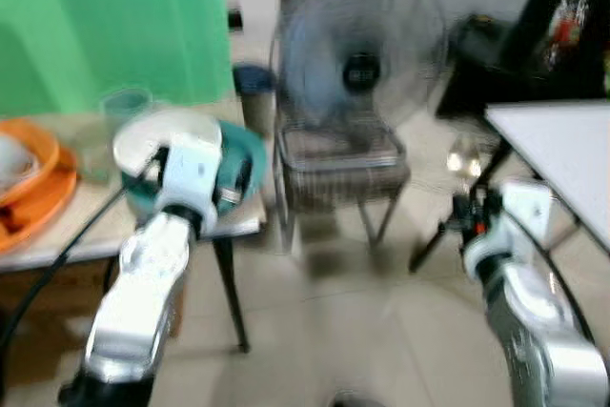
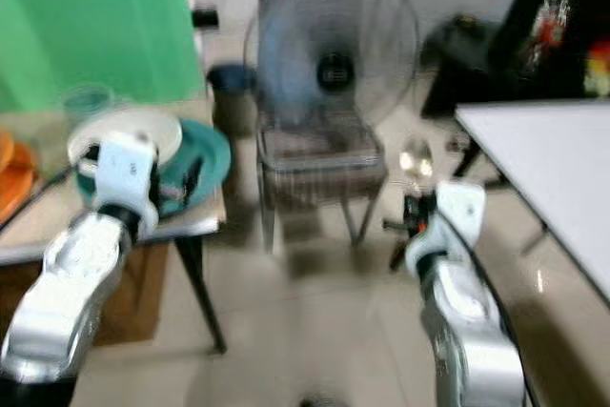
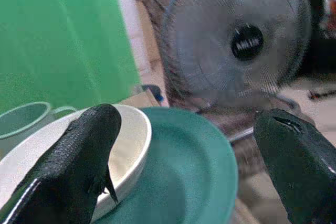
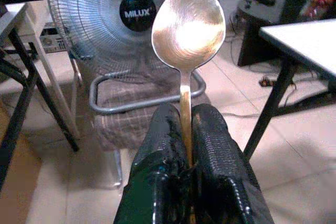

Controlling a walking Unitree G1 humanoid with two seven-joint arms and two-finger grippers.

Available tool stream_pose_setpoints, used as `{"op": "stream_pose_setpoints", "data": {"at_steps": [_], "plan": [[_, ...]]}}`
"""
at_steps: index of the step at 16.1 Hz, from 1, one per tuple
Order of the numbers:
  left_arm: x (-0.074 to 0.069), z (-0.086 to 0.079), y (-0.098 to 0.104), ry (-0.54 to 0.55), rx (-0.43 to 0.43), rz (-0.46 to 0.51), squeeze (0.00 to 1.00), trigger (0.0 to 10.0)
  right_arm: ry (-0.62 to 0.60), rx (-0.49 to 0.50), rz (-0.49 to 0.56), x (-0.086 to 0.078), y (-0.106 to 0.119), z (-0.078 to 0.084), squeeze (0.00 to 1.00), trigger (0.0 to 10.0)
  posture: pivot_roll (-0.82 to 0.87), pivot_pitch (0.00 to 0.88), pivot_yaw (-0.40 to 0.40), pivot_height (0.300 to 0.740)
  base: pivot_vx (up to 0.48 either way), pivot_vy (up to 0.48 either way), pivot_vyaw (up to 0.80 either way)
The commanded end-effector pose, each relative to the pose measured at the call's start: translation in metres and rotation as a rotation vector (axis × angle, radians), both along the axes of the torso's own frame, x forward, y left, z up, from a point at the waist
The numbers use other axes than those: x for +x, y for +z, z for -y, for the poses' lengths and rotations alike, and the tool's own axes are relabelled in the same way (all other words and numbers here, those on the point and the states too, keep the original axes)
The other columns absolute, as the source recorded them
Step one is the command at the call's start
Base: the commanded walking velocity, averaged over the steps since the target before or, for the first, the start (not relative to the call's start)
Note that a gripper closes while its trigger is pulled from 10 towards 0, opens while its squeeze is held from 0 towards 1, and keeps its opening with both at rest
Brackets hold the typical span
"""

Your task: Setting the table

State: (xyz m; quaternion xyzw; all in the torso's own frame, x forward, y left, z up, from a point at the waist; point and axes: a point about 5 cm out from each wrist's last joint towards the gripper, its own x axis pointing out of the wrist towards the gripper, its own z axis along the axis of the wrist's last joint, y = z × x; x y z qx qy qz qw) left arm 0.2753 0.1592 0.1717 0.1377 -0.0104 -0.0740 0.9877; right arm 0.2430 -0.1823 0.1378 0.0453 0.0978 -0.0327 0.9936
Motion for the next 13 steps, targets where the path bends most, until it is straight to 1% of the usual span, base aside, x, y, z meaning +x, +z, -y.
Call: {"op": "stream_pose_setpoints", "data": {"at_steps": [1, 3, 5, 8, 10, 13], "plan": [[0.0003, -0.0015, -0.0034, 0.019, -0.015, -0.019, 0.00, 10.0, -0.005, -0.013, -0.012, 0.0025, -0.0006, -0.0013, 0.00, 10.0, 0.07, 0.000, -0.068, 0.740, 0.000, 0.000, -0.80], [0.0020, -0.0036, -0.0032, 0.023, -0.010, -0.017, 0.00, 10.0, 0.007, -0.015, -0.033, 0.0038, -0.0023, -0.0054, 0.00, 10.0, 0.06, 0.000, -0.064, 0.740, 0.000, 0.000, -0.80], [0.0025, -0.0032, -0.0027, 0.006, -0.027, -0.017, 0.00, 10.0, 0.011, -0.041, -0.036, 0.0039, -0.0018, -0.0061, 0.00, 10.0, 0.06, 0.000, -0.059, 0.740, 0.000, 0.000, -0.80], [0.0050, -0.0006, -0.0004, -0.020, -0.035, -0.015, 0.00, 10.0, -0.011, -0.057, -0.027, 0.0073, -0.0003, -0.0032, 0.00, 10.0, 0.06, 0.000, -0.056, 0.740, 0.000, 0.000, -0.80], [0.0065, 0.0004, 0.0005, -0.032, -0.037, -0.016, 0.00, 10.0, -0.040, -0.056, -0.020, 0.0082, -0.0018, -0.0006, 0.00, 10.0, 0.06, 0.000, -0.051, 0.740, 0.251, 0.000, -0.80], [0.0076, 0.0001, 0.0008, -0.054, -0.042, -0.023, 0.00, 10.0, -0.057, -0.041, 0.004, 0.0075, 0.0013, 0.0016, 0.00, 10.0, 0.05, 0.000, -0.038, 0.740, 0.314, 0.000, 0.00]]}}
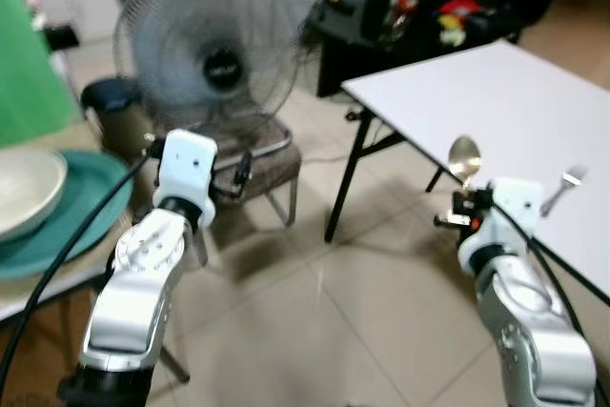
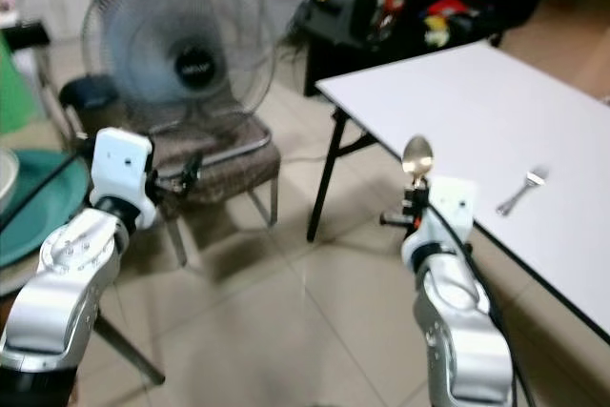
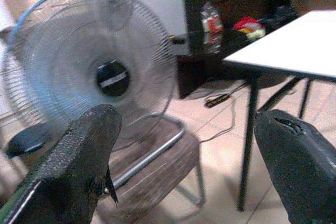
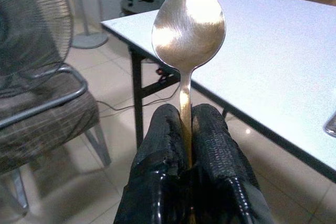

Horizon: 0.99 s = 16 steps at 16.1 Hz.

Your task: Setting the table

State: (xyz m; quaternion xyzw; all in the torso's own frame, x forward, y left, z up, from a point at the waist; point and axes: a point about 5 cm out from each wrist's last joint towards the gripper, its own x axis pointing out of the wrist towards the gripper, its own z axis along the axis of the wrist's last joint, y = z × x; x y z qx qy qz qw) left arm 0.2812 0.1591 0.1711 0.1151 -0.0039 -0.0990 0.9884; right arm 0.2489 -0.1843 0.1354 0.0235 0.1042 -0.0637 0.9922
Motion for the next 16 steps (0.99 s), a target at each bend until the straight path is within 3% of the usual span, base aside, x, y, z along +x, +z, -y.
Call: {"op": "stream_pose_setpoints", "data": {"at_steps": [1, 16], "plan": [[0.0018, 0.0003, 0.0013, -0.009, -0.001, 0.000, 0.00, 10.0, 0.000, 0.008, 0.022, 0.0017, 0.0038, -0.0003, 0.00, 10.0, 0.05, 0.000, -0.037, 0.740, 0.334, 0.000, 0.00], [0.0028, -0.0023, 0.0008, -0.023, 0.001, -0.008, 0.00, 10.0, -0.016, 0.019, 0.009, 0.0030, 0.0033, -0.0016, 0.00, 10.0, 0.04, 0.000, -0.032, 0.740, 0.342, 0.000, 0.00]]}}
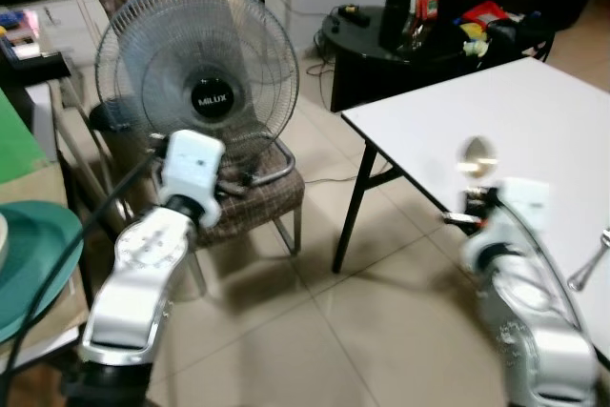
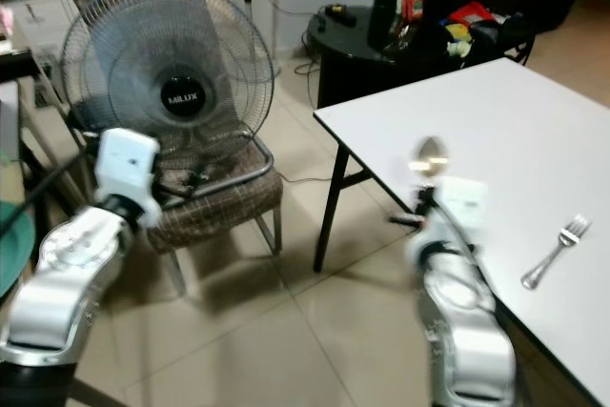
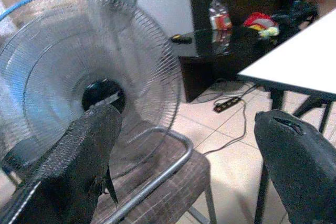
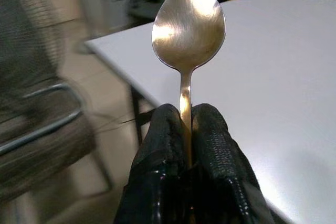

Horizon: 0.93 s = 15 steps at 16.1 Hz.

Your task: Setting the table

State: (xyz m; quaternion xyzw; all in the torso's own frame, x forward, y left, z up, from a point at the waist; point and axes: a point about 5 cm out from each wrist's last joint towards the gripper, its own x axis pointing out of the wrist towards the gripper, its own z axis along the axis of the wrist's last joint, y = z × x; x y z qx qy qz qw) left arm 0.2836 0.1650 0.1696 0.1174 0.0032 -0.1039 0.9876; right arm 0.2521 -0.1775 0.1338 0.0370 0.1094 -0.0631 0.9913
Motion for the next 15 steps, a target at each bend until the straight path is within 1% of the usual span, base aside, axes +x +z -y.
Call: {"op": "stream_pose_setpoints", "data": {"at_steps": [1, 12, 13, 14, 15], "plan": [[0.000, 0.004, 0.002, -0.014, -0.005, 0.006, 0.00, 10.0, -0.015, -0.009, 0.018, 0.000, 0.005, 0.005, 0.00, 10.0, 0.04, 0.000, -0.032, 0.740, 0.341, 0.000, 0.00], [0.000, 0.004, 0.002, -0.014, -0.005, 0.006, 0.00, 10.0, -0.015, -0.009, 0.018, 0.000, 0.005, 0.005, 0.00, 10.0, 0.04, 0.000, -0.032, 0.740, 0.341, 0.000, 0.00], [0.000, 0.003, 0.002, -0.014, -0.005, 0.006, 0.00, 10.0, -0.014, -0.009, 0.015, 0.000, 0.005, 0.005, 0.00, 10.0, 0.04, 0.000, -0.032, 0.740, 0.337, 0.000, -0.43], [0.001, 0.005, 0.001, -0.036, -0.006, -0.004, 0.00, 10.0, -0.045, -0.025, -0.007, -0.002, 0.004, 0.009, 0.00, 10.0, 0.02, 0.000, -0.014, 0.740, 0.315, 0.000, 0.00], [0.001, 0.008, -0.001, -0.062, -0.008, -0.016, 0.00, 10.0, -0.082, -0.044, -0.032, -0.005, 0.004, 0.015, 0.00, 10.0, 0.02, 0.000, -0.020, 0.740, 0.311, 0.000, 0.00]]}}
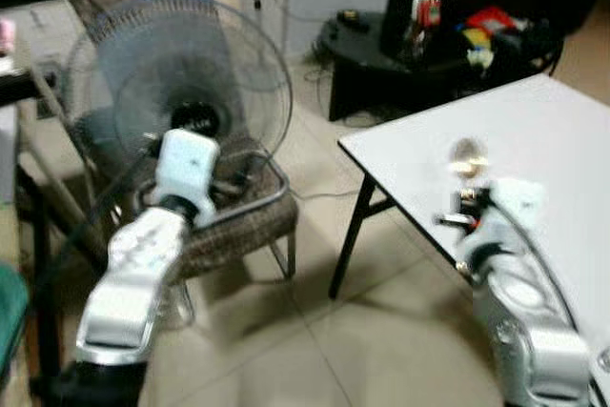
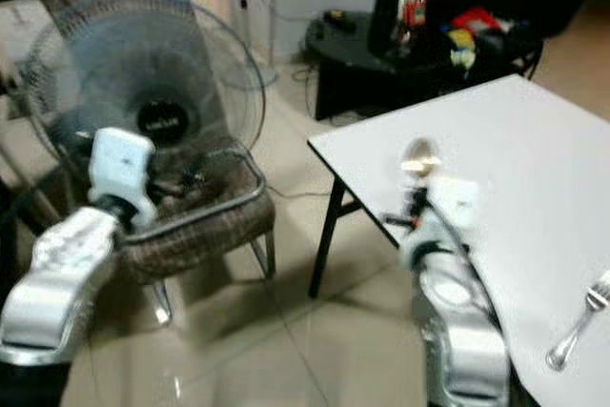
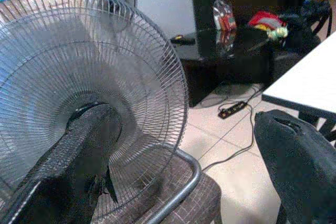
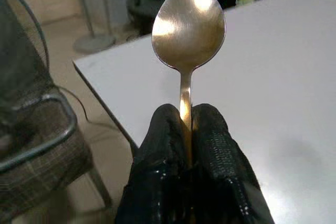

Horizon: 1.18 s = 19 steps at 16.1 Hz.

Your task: Setting the table

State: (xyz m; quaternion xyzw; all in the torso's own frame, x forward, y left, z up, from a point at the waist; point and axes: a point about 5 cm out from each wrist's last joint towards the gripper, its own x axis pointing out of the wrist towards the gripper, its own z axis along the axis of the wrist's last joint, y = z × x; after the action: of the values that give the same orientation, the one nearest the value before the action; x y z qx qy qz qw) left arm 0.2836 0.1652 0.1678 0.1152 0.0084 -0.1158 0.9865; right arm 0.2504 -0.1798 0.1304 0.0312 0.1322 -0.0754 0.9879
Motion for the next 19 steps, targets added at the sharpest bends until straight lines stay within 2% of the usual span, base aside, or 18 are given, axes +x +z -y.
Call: {"op": "stream_pose_setpoints", "data": {"at_steps": [1, 5, 15, 19], "plan": [[0.0006, 0.0087, 0.0001, -0.044, -0.007, -0.005, 0.00, 10.0, -0.064, -0.039, 0.013, -0.0037, 0.0079, 0.0136, 0.00, 10.0, 0.02, 0.000, -0.020, 0.740, 0.315, 0.000, -0.80], [0.0009, 0.0093, 0.0000, -0.045, -0.012, -0.006, 0.00, 10.0, -0.057, -0.042, 0.019, -0.0039, 0.0099, 0.0132, 0.00, 10.0, 0.02, 0.000, -0.022, 0.740, 0.308, 0.000, -0.80], [0.0036, 0.0139, -0.0032, -0.071, -0.016, -0.018, 0.00, 10.0, -0.083, -0.059, -0.005, -0.0112, 0.0117, 0.0154, 0.00, 10.0, -0.01, 0.000, -0.002, 0.740, 0.272, 0.000, 0.00], [0.0078, 0.0159, -0.0041, -0.072, -0.014, -0.029, 0.00, 10.0, -0.098, -0.061, -0.002, -0.0137, 0.0136, 0.0166, 0.00, 10.0, -0.01, 0.000, 0.004, 0.740, 0.000, 0.120, -0.60]]}}
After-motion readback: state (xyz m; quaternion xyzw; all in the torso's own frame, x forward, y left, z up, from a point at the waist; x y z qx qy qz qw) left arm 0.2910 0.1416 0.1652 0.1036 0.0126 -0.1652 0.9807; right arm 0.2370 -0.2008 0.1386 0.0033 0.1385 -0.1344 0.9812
